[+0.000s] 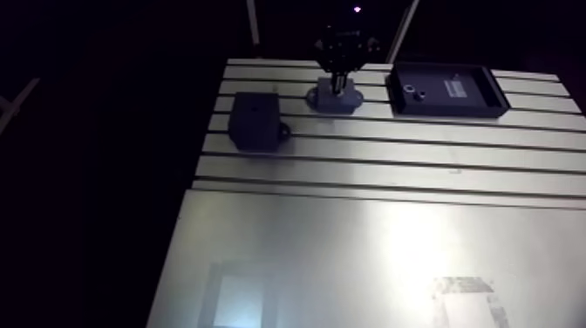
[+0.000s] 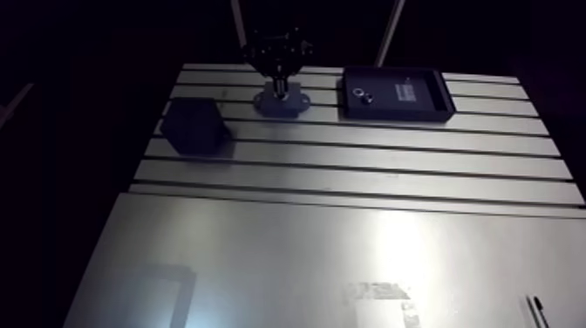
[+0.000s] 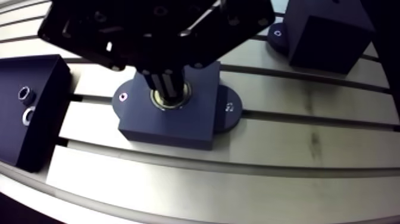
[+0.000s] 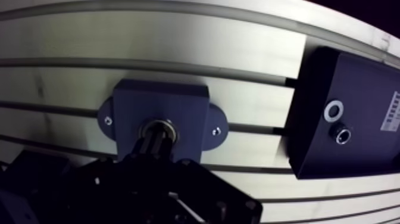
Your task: Pick up the bearing and press it into the housing until flush.
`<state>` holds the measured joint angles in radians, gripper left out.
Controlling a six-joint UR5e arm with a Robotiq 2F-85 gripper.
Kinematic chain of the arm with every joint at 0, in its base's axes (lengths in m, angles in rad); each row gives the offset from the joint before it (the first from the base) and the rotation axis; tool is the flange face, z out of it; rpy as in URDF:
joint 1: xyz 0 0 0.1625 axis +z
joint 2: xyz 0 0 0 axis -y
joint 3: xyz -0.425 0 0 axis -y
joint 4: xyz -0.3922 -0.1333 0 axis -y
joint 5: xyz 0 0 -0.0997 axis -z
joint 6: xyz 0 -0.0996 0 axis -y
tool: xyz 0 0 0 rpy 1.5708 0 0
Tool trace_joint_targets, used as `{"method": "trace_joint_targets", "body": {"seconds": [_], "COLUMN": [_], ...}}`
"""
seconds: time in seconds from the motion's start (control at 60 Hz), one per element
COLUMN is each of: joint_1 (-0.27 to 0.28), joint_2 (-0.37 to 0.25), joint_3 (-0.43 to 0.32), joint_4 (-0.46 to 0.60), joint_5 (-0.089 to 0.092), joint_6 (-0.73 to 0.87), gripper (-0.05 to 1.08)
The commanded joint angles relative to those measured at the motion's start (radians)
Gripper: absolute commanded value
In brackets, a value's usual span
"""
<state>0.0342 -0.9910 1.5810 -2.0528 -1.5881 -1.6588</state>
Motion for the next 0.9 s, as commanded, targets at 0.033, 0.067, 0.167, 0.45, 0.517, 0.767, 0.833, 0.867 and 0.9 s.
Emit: {"method": "trace_joint_targets", "body": {"seconds": [0.033,0.067,0.167,0.45,0.517,0.767,0.833,0.867,0.9], "joint_1": [0.0,0.002,0.003,-0.011,-0.024,-0.112,-0.125,-0.133,-0.138], "joint_2": [-0.036,-0.045,-0.076,-0.128,-0.169,-0.304,-0.324,-0.335,-0.345], "joint_3": [-0.011,-0.011,-0.013,-0.065,-0.069,-0.09,-0.091,-0.091,-0.091], "joint_4": [0.007,0.008,0.027,0.251,0.26,0.352,0.369,0.377,0.387], "joint_5": [0.006,0.006,0.005,0.005,0.007,0.009,0.009,0.009,0.008], "joint_6": [-0.003,-0.003,-0.003,-0.01,-0.011,-0.047,-0.062,-0.067,-0.069], "gripper": [1.07,1.07,1.07,0.0,0.0,0.0,0.0,0.0,0.0]}}
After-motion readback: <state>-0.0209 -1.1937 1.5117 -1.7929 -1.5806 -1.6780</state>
